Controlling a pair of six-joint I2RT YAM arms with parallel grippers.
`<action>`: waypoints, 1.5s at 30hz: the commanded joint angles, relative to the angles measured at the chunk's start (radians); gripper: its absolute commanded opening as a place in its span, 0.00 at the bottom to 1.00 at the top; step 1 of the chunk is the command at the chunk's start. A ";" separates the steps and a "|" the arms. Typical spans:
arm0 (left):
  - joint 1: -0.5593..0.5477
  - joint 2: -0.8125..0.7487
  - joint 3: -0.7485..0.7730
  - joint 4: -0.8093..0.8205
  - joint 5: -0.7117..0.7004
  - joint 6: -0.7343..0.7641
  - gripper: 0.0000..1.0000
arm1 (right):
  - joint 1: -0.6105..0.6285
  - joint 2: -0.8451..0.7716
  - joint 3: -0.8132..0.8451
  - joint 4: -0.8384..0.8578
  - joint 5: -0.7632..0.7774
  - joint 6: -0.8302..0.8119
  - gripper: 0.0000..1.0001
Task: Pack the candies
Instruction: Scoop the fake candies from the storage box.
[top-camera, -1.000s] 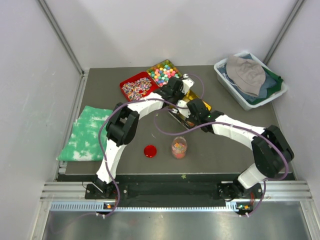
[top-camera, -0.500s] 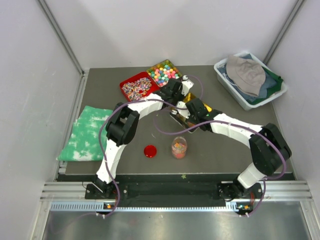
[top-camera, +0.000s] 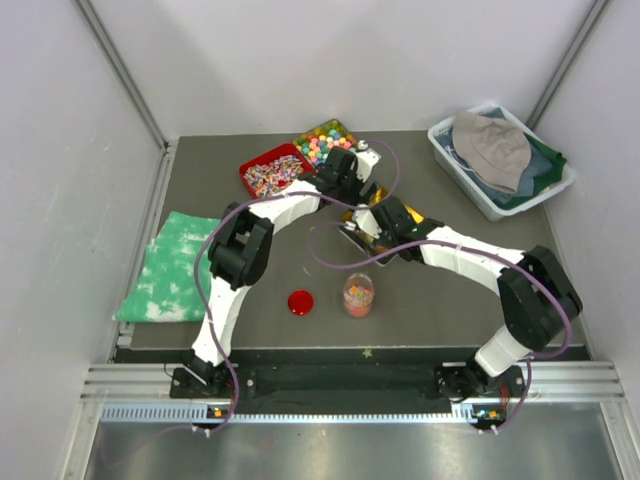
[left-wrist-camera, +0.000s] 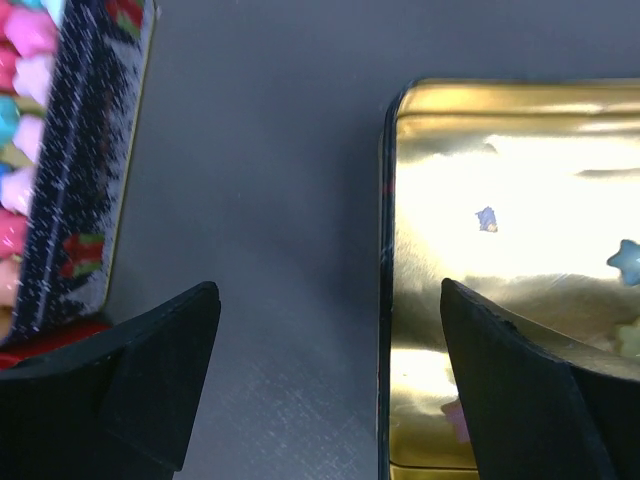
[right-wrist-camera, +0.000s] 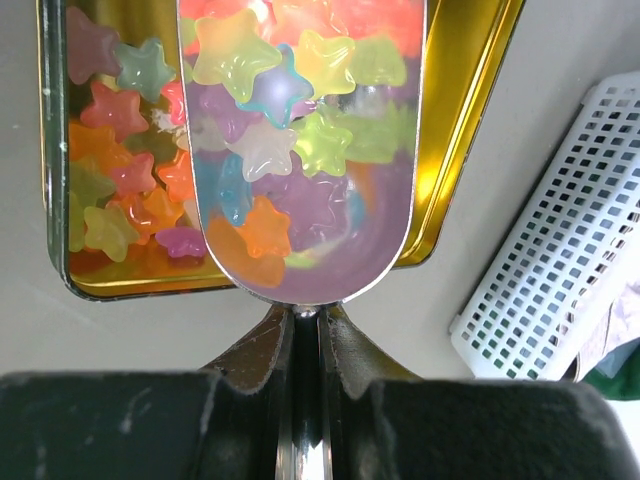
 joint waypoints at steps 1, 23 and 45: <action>0.008 -0.036 0.088 0.014 0.093 -0.035 0.96 | 0.018 0.002 0.065 0.050 -0.007 0.004 0.00; 0.277 -0.154 0.058 -0.026 0.124 -0.167 0.99 | 0.021 -0.149 0.051 -0.024 -0.071 0.022 0.00; 0.295 -0.319 -0.100 -0.053 0.243 -0.158 0.99 | -0.103 -0.330 0.003 -0.180 -0.534 0.188 0.00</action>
